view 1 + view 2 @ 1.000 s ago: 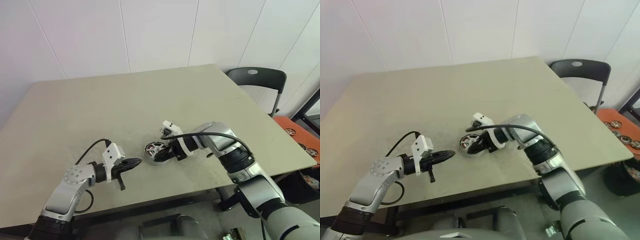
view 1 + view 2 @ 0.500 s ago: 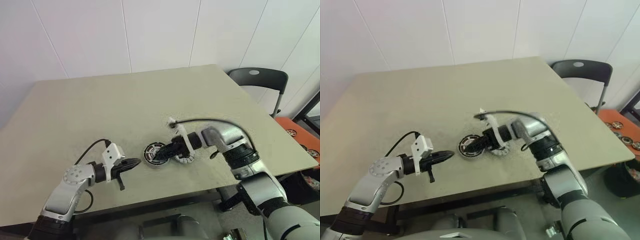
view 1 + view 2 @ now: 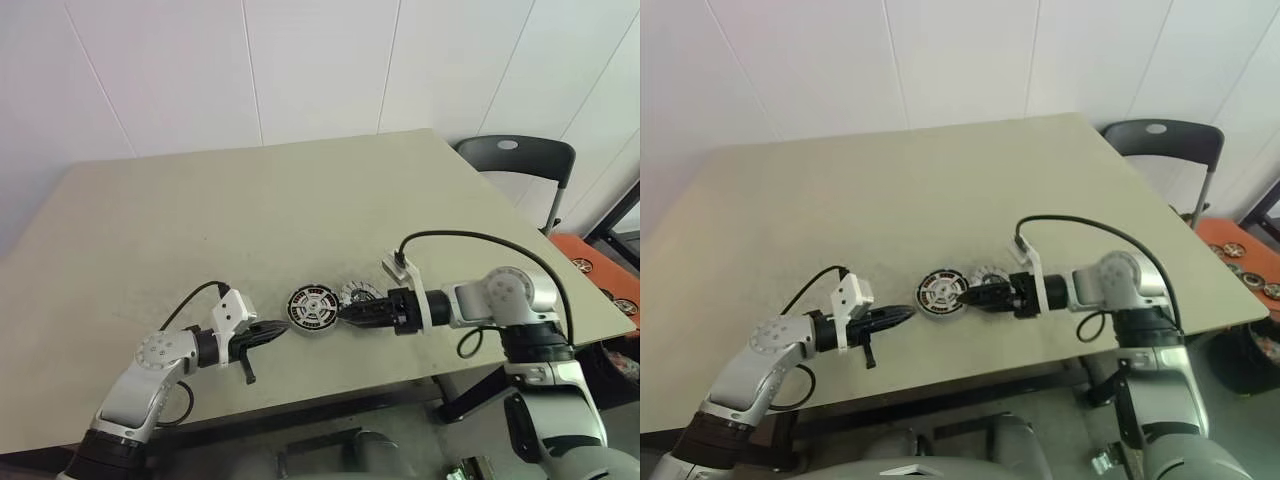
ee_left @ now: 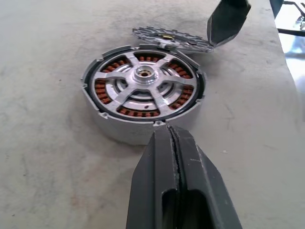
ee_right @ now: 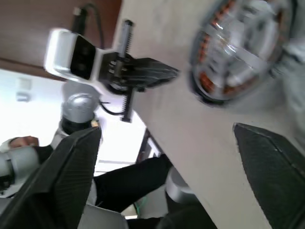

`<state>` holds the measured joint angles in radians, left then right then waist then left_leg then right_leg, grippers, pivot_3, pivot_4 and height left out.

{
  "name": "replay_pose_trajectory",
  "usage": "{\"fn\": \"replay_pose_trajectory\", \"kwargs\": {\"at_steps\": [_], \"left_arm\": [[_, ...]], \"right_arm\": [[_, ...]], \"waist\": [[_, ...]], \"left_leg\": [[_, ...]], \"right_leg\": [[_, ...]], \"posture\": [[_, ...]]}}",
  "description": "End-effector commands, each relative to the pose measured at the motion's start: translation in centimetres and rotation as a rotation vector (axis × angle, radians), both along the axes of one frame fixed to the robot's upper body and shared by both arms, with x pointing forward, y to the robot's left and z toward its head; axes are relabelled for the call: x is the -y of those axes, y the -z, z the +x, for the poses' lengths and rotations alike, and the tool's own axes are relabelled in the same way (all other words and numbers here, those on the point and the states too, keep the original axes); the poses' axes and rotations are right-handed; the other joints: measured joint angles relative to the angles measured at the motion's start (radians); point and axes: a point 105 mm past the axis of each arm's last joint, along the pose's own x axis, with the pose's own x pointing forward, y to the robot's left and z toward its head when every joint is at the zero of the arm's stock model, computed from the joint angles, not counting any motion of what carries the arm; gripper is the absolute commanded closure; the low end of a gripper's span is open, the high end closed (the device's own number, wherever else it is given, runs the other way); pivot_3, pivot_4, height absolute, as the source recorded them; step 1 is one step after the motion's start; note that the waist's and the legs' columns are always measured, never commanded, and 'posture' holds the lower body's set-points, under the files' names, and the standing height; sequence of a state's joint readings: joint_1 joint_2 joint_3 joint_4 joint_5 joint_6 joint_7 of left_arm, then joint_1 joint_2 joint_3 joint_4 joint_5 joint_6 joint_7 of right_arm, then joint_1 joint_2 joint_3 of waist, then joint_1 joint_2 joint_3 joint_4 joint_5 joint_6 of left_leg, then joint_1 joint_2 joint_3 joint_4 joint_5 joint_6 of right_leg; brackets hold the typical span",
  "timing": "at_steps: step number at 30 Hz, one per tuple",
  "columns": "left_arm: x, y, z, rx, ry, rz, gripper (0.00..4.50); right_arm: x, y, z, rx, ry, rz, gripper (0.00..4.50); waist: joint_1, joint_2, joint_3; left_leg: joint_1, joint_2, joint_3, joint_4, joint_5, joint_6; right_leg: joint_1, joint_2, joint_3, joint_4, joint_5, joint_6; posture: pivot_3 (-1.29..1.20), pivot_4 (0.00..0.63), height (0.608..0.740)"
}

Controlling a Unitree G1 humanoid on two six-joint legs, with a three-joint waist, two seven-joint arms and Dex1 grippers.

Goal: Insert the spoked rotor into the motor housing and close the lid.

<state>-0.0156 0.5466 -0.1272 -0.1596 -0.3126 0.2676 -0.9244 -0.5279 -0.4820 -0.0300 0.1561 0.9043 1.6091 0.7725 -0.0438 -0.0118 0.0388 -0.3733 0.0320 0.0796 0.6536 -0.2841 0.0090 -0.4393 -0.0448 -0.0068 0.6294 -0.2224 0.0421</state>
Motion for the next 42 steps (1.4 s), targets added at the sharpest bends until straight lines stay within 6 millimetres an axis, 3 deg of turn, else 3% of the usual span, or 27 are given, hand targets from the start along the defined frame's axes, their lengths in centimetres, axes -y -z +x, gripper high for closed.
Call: {"fn": "replay_pose_trajectory", "kwargs": {"at_steps": [1,7,11,19,23,26,32,38,42], "left_arm": [[0.2,-1.0,0.2,0.048,0.03,0.004,4.5],[-0.4,-0.9,0.3,0.046,0.028,0.017,4.5],[-0.2,-0.9,0.4,0.049,0.03,0.014,4.5],[0.0,-0.8,0.5,0.048,0.032,0.01,4.5],[0.0,-0.7,0.5,0.048,0.028,0.011,4.5],[0.0,-0.7,0.5,0.05,0.025,0.012,4.5],[-0.2,-0.6,0.6,0.053,0.019,0.016,4.5],[-0.2,-0.6,0.6,0.053,0.015,0.02,4.5],[-0.3,-0.6,0.6,0.055,0.013,0.022,4.5]], "right_arm": [[0.5,1.2,0.2,-0.02,0.065,-0.069,0.03],[1.4,2.6,0.6,-0.057,0.155,-0.139,0.03],[2.7,2.6,3.1,-0.039,0.323,-0.168,0.03],[3.3,0.7,6.2,0.031,0.461,-0.108,0.03],[2.7,0.1,6.9,0.05,0.477,-0.075,0.03],[2.2,-0.2,7.0,0.053,0.477,-0.05,0.59],[0.8,-1.9,7.0,0.172,0.43,-0.034,2.5],[0.7,-4.4,8.4,0.42,0.419,-0.085,4.44],[0.1,-5.3,8.8,0.683,0.351,-0.2,4.47]], "waist": [[-0.001,0.0,0.0],[-0.001,0.0,0.0],[-0.003,-0.001,0.0],[-0.001,0.001,0.001],[-0.001,0.001,0.001],[-0.001,0.001,0.001],[-0.001,0.001,0.001],[-0.001,0.001,0.001],[0.0,0.001,0.001]], "left_leg": [[0.0,0.0,0.0,0.0,0.0,0.0],[0.002,0.001,-0.001,0.0,0.0,0.0],[0.003,0.001,-0.001,0.002,0.0,0.0],[0.001,0.0,-0.001,0.01,-0.001,-0.001],[-0.003,0.0,-0.001,0.007,-0.001,0.001],[-0.003,0.0,0.0,0.0,-0.002,0.002],[-0.002,0.0,-0.001,-0.005,-0.002,0.002],[-0.001,0.0,-0.001,-0.005,-0.002,0.002],[-0.002,0.0,0.0,-0.004,-0.002,0.002]], "right_leg": [[0.0,0.0,0.0,0.0,0.0,0.001],[0.002,0.001,0.0,0.0,-0.001,0.002],[0.005,0.001,0.0,0.0,-0.001,0.002],[0.009,-0.002,0.001,-0.004,0.0,0.003],[0.007,-0.002,0.001,-0.009,0.001,0.004],[0.006,-0.001,0.002,-0.011,0.003,0.006],[0.004,0.001,0.001,-0.01,0.003,0.008],[0.004,0.001,0.001,-0.01,0.002,0.007],[0.004,0.0,0.001,-0.011,0.002,0.006]], "posture": [[0.0,0.0,0.74],[0.0,0.0,0.74],[0.0,0.0,0.74],[0.0,0.0,0.74],[0.0,0.0,0.74],[0.0,0.0,0.74],[0.0,0.0,0.74],[0.0,0.0,0.74],[0.0,0.0,0.74]]}}
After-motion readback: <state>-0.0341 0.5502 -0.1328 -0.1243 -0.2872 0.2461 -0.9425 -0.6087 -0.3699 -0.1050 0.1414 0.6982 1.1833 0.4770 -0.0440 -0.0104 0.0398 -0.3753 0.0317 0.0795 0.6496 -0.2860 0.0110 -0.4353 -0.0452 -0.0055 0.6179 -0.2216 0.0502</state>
